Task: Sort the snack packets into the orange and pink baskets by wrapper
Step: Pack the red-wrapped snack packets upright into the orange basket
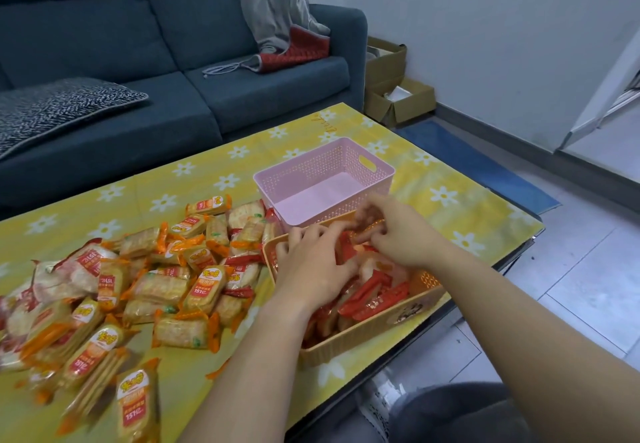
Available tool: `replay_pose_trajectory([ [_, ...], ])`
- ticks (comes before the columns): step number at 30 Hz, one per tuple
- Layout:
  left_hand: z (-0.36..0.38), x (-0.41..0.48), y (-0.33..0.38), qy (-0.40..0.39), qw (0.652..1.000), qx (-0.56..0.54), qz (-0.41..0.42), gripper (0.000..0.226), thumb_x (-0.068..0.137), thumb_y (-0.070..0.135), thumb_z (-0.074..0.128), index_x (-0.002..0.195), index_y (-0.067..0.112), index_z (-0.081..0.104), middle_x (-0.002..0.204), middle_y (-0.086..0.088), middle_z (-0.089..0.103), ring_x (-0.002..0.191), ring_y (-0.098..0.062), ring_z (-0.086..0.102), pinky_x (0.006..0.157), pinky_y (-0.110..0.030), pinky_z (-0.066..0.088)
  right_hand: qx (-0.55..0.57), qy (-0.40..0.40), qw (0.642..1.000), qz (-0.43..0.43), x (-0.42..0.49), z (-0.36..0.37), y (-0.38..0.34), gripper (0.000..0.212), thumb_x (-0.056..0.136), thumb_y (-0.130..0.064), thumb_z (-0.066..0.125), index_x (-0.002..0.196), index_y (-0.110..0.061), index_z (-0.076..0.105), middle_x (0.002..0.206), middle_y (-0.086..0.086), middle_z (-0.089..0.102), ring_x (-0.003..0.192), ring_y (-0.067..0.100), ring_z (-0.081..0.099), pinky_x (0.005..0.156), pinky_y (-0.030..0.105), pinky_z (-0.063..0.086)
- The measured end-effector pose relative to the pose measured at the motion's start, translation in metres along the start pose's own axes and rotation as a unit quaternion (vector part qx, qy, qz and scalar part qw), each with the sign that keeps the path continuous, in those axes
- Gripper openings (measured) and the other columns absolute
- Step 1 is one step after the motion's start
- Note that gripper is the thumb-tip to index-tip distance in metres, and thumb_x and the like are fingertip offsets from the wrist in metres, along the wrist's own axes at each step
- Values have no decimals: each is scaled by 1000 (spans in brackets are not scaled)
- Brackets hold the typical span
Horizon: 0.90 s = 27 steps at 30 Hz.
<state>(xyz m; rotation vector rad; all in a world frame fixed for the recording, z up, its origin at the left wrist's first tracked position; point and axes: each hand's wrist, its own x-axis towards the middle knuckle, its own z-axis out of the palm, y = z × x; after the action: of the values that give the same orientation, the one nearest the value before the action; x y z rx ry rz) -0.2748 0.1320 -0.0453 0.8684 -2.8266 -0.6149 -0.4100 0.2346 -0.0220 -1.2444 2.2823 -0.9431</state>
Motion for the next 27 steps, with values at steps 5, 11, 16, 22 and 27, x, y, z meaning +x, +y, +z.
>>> replay_pose_trajectory([
  [5,0,1,1,21,1000,4,-16,31,88,53,58,118,46,58,127,14,47,122,-18,32,94,-38,23,-228,-25,971,67,-7,-17,-2,40,78,-21,73,117,-22,62,100,-2,68,93,19,65,76,33,56],
  [11,1,1,0,17,1000,10,-22,30,85,52,58,114,45,58,126,12,48,122,-20,33,99,-41,25,-379,-126,909,114,-20,-14,-17,43,83,-15,74,124,-21,60,113,2,65,98,25,65,65,34,50],
  [16,0,1,-1,11,1000,4,-27,35,83,55,62,116,45,57,127,12,47,123,-19,32,99,-41,25,-414,-124,890,149,-22,-19,-23,23,83,-11,73,79,-14,50,93,4,56,77,22,55,62,33,46],
  [22,-1,0,-1,7,1000,-4,-26,37,83,55,64,118,44,57,128,12,47,124,-19,31,99,-41,25,-398,-139,897,134,-24,-22,-24,26,80,-23,74,105,-24,65,94,-5,64,86,19,64,67,34,55],
  [27,-1,0,-1,2,1000,-9,-29,37,82,55,64,118,44,57,128,12,47,124,-19,32,101,-41,25,-343,-148,916,147,-21,-20,-21,21,74,-22,80,82,-14,63,76,1,64,70,19,61,58,31,51],
])
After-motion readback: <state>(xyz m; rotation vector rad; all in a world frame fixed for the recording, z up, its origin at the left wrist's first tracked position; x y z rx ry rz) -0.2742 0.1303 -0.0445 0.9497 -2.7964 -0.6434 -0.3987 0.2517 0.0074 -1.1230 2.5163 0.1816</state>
